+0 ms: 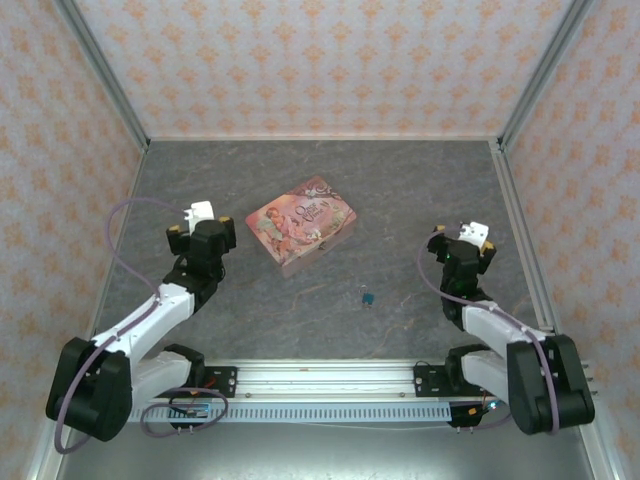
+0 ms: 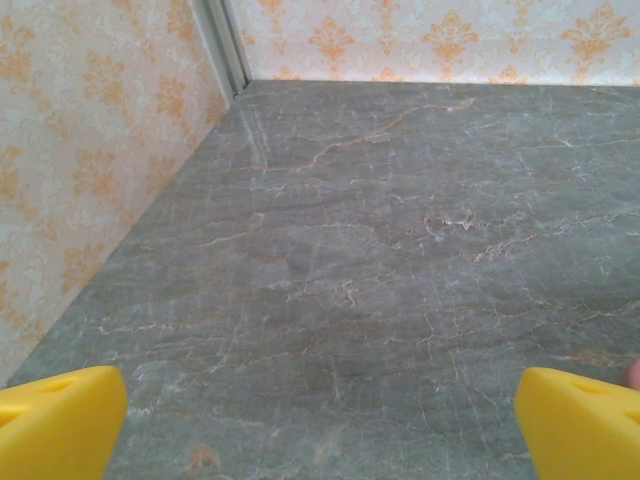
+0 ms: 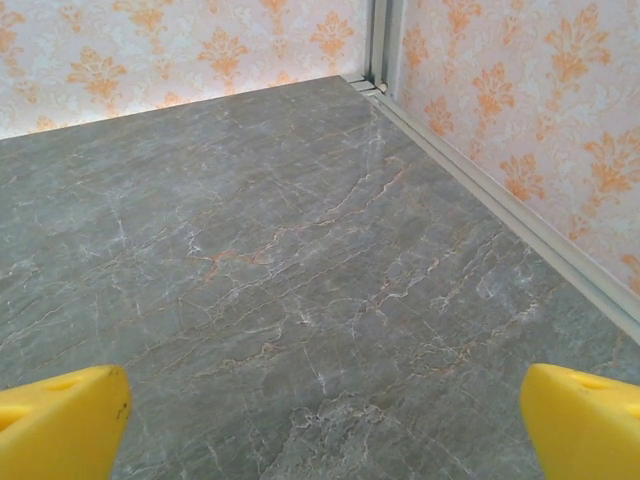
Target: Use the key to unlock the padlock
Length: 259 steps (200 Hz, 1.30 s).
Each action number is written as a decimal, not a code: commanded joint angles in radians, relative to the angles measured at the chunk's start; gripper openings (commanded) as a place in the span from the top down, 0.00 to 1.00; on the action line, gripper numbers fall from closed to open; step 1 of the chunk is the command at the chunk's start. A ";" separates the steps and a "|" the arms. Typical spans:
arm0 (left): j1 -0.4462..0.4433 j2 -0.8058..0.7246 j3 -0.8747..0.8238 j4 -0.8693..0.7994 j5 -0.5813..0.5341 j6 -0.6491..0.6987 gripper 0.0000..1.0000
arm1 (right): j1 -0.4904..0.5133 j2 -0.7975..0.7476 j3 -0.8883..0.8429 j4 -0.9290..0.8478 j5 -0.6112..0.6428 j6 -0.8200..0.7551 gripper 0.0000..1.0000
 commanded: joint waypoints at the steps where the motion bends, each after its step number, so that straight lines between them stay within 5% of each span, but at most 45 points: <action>1: 0.020 0.037 -0.026 0.177 0.037 0.067 0.00 | -0.019 0.059 -0.003 0.162 -0.064 0.013 0.01; 87: 0.129 0.176 -0.157 0.496 0.221 0.082 0.00 | -0.038 0.399 0.057 0.402 -0.212 -0.086 0.01; 151: 0.202 0.396 -0.183 0.758 0.279 0.051 0.00 | -0.126 0.406 0.187 0.156 -0.329 -0.020 0.01; 169: 0.204 0.401 -0.075 0.561 0.321 0.062 0.00 | -0.133 0.405 0.185 0.159 -0.344 -0.016 0.01; 259: 0.203 0.400 -0.071 0.549 0.343 0.075 0.00 | -0.118 0.402 0.183 0.159 -0.317 -0.030 0.01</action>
